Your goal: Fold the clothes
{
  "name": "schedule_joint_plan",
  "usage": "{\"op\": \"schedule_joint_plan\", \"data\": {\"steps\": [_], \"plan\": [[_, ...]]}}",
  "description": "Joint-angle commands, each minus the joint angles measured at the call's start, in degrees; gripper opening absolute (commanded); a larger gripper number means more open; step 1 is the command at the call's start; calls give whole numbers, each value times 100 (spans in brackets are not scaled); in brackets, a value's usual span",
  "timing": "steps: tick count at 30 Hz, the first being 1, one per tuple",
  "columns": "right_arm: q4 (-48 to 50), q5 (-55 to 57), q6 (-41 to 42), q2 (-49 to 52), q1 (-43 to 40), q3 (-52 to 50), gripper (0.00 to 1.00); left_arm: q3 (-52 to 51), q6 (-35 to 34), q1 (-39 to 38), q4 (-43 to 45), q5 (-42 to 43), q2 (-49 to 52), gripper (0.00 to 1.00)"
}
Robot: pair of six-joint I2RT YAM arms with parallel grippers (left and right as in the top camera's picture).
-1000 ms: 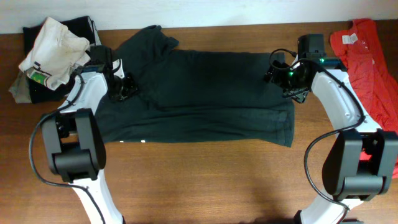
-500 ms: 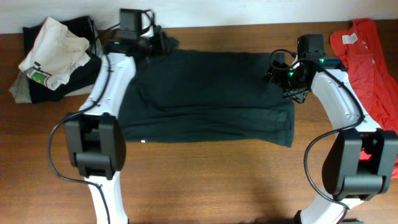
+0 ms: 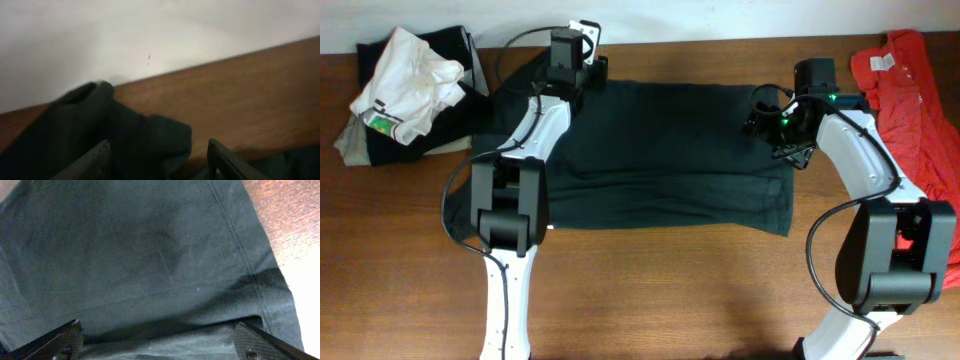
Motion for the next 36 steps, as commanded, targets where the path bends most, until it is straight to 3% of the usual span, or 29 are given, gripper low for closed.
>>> {"op": "schedule_joint_plan", "data": {"steps": [1, 7, 13, 16, 18, 20, 21, 23, 27, 28, 30, 36], "plan": [[48, -26, -50, 26, 105, 33, 99, 127, 181, -33, 68, -35, 337, 61], [140, -20, -72, 26, 225, 33, 99, 127, 181, -55, 66, -39, 474, 61], [138, -22, -72, 26, 225, 33, 99, 127, 181, -55, 50, -39, 557, 49], [140, -20, -70, 26, 225, 33, 99, 127, 179, -52, 44, -39, 636, 33], [140, -11, -70, 26, 225, 33, 99, 127, 179, -52, 4, -39, 682, 28], [136, 170, -70, 26, 225, 33, 99, 133, 177, -52, 98, -39, 673, 11], [133, 219, -70, 26, 225, 33, 100, 164, 177, -52, 160, -46, 643, 8], [140, 234, -70, 26, 225, 33, 93, 219, 177, -48, 109, -61, 496, 1], [280, 278, -70, 26, 214, 33, 91, 219, 177, -48, -140, -63, -39, 1], [431, 278, -83, 26, 214, 35, 87, 219, 175, -48, -238, -61, -107, 1], [894, 168, -820, 24, 205, 109, 66, 219, 177, -48, -553, -59, -205, 1], [1360, 1362, -2072, 63, 203, 1349, 72, 216, 175, -48, -885, -59, -205, 1]]}}
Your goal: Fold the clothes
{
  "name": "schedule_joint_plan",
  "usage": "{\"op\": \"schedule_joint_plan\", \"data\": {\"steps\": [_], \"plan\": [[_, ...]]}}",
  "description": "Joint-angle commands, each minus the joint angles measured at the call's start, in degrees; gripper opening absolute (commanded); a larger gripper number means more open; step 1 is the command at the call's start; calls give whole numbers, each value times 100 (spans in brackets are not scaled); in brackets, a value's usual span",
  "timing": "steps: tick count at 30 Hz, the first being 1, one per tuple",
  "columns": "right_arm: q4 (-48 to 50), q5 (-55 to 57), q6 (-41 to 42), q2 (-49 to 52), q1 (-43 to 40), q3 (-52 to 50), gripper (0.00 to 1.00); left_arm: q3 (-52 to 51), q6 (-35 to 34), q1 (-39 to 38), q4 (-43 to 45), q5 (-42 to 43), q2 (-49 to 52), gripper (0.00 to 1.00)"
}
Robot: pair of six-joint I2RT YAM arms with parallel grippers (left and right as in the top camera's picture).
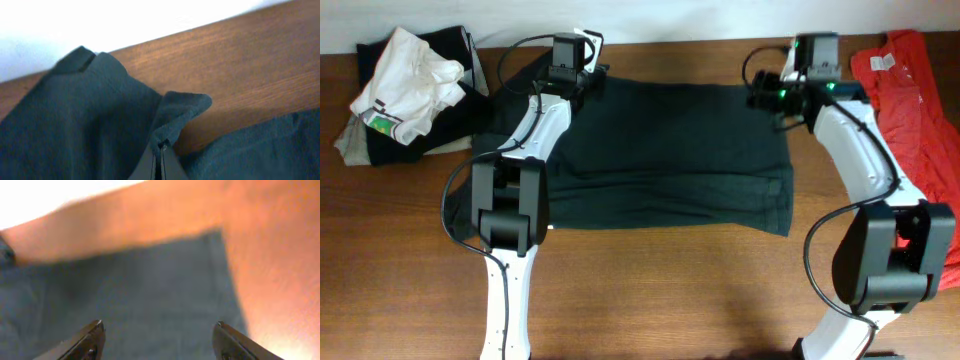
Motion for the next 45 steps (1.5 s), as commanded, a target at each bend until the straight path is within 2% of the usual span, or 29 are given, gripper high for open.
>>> {"op": "schedule_joint_plan", "data": {"steps": [1, 5, 12, 17, 20, 30, 35, 38, 40, 44, 45], "plan": [[46, 710, -748, 103, 11, 734, 73, 79, 7, -28, -50, -37, -197, 1], [372, 796, -809, 859, 11, 1093, 73, 79, 7, -33, -501, -35, -197, 1], [402, 1115, -811, 2288, -50, 1976, 71, 79, 4, -33, -730, -35, -195, 1], [531, 1394, -872, 2667, -72, 1976, 71, 79, 4, -33, -859, -37, -195, 1], [614, 1399, -826, 2905, -101, 1976, 64, 79, 4, -33, -883, -37, -195, 1], [811, 1394, -800, 3244, -140, 1976, 58, 79, 4, -33, -966, -35, -195, 2], [903, 1397, -717, 3346, -142, 1978, 35, 79, 4, -33, -1029, -37, -195, 2], [896, 1443, -715, 3346, -140, 1978, 13, 79, 4, -33, -1071, -35, -195, 1], [822, 1810, -450, 3344, -140, 1996, 5, 79, 4, -33, -1108, -37, -197, 1], [354, 2229, -142, 3292, -155, 2164, 4, 79, -83, -33, -1373, -17, -667, 1], [122, 2225, 177, 3226, -177, 2251, 4, 79, -81, -33, -1445, -17, -863, 1]]}}
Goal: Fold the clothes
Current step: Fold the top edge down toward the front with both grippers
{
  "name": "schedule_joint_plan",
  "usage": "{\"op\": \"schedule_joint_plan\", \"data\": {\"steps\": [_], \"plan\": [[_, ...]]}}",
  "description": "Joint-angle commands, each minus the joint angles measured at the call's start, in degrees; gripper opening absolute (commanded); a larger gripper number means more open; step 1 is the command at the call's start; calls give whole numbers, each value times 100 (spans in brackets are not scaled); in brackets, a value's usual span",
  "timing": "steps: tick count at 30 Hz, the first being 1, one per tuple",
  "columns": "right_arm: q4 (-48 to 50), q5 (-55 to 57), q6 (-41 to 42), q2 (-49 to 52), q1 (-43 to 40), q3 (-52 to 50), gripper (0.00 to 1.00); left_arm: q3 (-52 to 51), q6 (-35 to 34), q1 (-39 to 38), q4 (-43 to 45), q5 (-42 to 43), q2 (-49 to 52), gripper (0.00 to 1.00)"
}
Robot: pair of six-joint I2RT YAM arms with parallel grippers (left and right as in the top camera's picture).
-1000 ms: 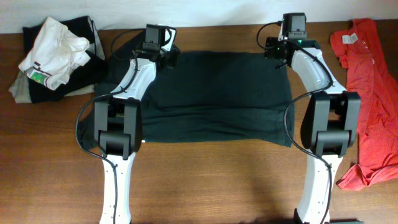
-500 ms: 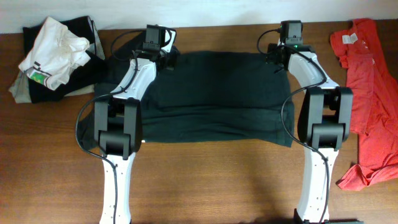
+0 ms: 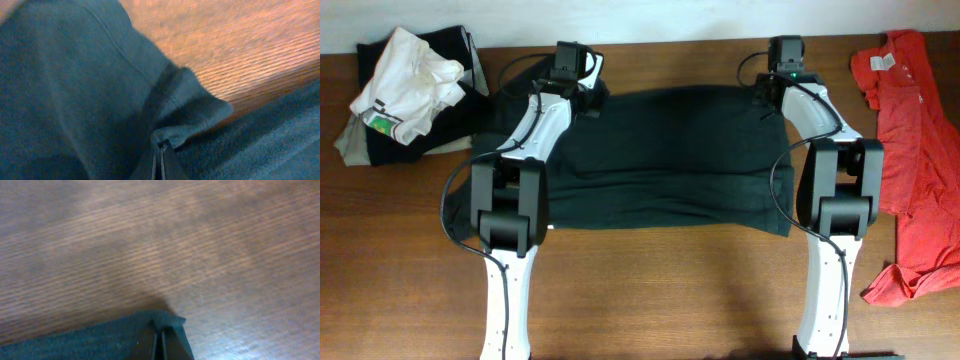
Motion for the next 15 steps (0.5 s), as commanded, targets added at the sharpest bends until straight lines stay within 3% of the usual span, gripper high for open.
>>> {"op": "schedule_joint_plan", "data": {"steps": [1, 15], "plan": [[-487, 363, 702, -26, -87, 286, 4, 63, -76, -33, -192, -20, -890, 1], [-4288, -46, 1237, -1034, -96, 1716, 4, 63, -678, -33, -2354, -201, -986, 1]]}}
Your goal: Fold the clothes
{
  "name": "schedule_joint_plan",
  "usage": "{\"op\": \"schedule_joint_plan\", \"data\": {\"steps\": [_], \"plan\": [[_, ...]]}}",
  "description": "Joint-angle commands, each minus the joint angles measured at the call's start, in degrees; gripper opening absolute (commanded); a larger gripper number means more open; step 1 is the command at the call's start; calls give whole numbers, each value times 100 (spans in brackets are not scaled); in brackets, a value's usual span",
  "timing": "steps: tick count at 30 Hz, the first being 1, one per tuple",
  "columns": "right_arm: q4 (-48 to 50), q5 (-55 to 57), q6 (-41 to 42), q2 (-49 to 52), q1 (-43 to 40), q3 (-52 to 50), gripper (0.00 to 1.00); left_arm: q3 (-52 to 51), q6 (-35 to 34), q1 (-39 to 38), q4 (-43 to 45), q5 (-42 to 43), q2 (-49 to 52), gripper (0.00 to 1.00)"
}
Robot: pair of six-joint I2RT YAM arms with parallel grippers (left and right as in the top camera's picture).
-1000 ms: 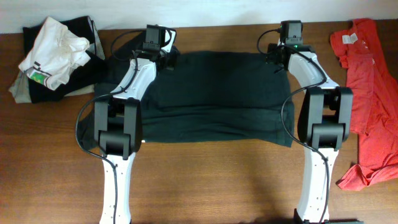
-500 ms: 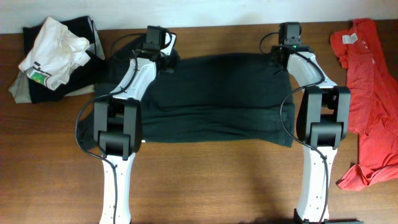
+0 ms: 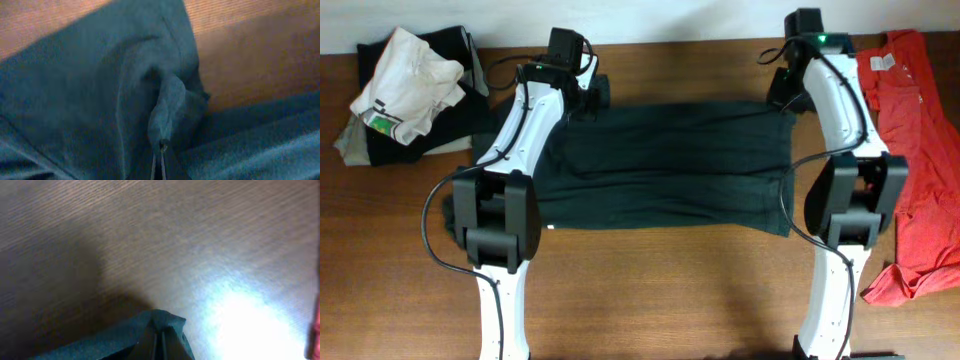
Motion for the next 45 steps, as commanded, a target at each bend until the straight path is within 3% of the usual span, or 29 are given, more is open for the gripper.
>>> {"op": "schedule_joint_plan", "data": {"steps": [1, 5, 16, 30, 31, 32, 33, 34, 35, 36, 41, 45], "plan": [[-459, 57, 195, -459, -50, 212, 4, 26, -507, 15, -595, -509, -101, 1], [-1132, 28, 197, -466, -57, 212, 4, 26, -636, 61, -1526, -734, -127, 1], [-2299, -573, 22, -466, -42, 188, 4, 26, -931, 162, -2835, -986, -542, 1], [-2321, -575, 24, -463, 125, -487, 6, -531, -1080, 162, -3842, -833, -535, 7], [-2361, -573, 24, -463, 175, -487, 16, -616, -1080, 162, -3845, -833, -535, 7], [-2391, -573, 24, -459, 214, -487, 38, -699, -1080, 162, -3840, -833, -535, 11], [-2413, -570, 20, -459, 286, -487, 73, -800, -1080, 162, -3842, -833, -535, 25], [-2404, -568, 20, -459, 339, -487, 87, -857, -1080, 162, -3845, -833, -535, 30], [-2374, -568, 20, -459, 376, -487, 99, -890, -1078, 162, -3818, -833, -535, 51], [-2334, -568, 22, -457, 404, -487, 99, -890, -1075, 162, -3753, -835, -535, 59], [-1606, -750, 28, -422, 442, -487, 99, -883, -1073, 160, -2734, -782, -538, 61], [-866, -1405, 46, -367, 448, -640, 99, -883, -1075, 111, -1943, -184, -538, 64]]}}
